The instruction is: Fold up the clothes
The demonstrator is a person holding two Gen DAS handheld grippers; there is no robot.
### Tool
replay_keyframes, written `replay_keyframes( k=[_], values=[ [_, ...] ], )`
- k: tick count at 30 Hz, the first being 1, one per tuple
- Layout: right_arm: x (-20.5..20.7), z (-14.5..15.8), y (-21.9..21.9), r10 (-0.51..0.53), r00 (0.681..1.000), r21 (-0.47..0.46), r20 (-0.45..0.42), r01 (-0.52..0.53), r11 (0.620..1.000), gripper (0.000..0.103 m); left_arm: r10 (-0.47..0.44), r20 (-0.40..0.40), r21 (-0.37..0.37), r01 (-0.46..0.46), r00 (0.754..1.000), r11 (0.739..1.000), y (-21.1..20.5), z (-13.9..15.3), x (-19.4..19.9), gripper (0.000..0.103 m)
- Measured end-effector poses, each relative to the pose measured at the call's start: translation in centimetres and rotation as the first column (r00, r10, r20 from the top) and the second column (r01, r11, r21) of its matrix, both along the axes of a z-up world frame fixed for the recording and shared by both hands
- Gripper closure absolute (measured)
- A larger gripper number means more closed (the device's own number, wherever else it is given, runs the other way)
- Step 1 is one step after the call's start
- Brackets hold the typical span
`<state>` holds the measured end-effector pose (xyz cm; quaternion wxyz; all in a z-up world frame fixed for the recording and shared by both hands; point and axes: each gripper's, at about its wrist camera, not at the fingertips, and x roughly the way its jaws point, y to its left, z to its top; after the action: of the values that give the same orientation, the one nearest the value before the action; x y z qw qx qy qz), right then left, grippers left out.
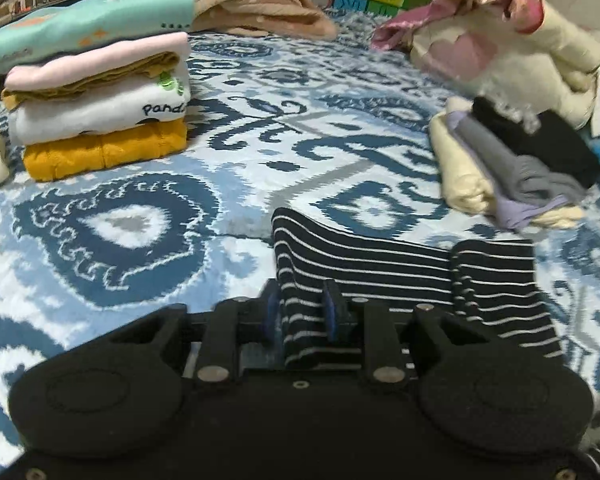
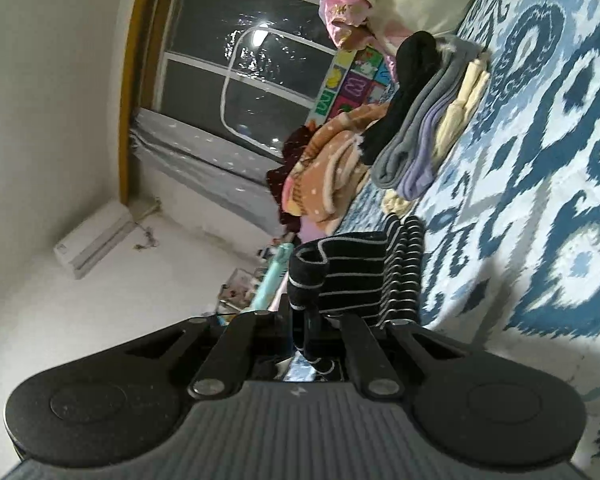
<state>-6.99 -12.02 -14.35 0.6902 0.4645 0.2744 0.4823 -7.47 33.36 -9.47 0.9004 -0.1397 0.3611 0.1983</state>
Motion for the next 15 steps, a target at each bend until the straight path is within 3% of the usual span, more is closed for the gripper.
replay_keyframes(
  k=[7,10,11,13,15],
  values=[
    [0.2,0.5,-0.7,0.017,1.000,0.082,0.012,-0.018,0.997,0.096,-0.089,0.031,0.074,0.086,0.996,0.994,-3.3,1.6,1.0,0.101],
    [0.1,0.2,-0.5,0.027,1.000,0.079,-0.006,-0.027,0.996,0.096,-0.106,-0.021,0.091,0.108,0.994,0.990,-4.7,0.6,2.6,0.101],
    [0.1,0.2,-0.4,0.029,1.000,0.074,-0.007,-0.029,0.997,0.096,-0.117,-0.046,0.086,0.120,0.992,0.989,-5.1,0.0,3.2,0.101],
    [0.0,0.3,-0.5,0.029,1.000,0.073,-0.005,-0.028,0.997,0.096,-0.157,-0.076,0.018,0.158,0.985,0.987,-4.8,-1.6,3.8,0.089],
    [-0.1,0.3,-0.7,0.024,1.000,0.078,-0.002,-0.024,0.997,0.096,-0.146,0.003,-0.040,0.146,0.989,0.988,-3.7,-0.7,2.4,0.089]
  ],
)
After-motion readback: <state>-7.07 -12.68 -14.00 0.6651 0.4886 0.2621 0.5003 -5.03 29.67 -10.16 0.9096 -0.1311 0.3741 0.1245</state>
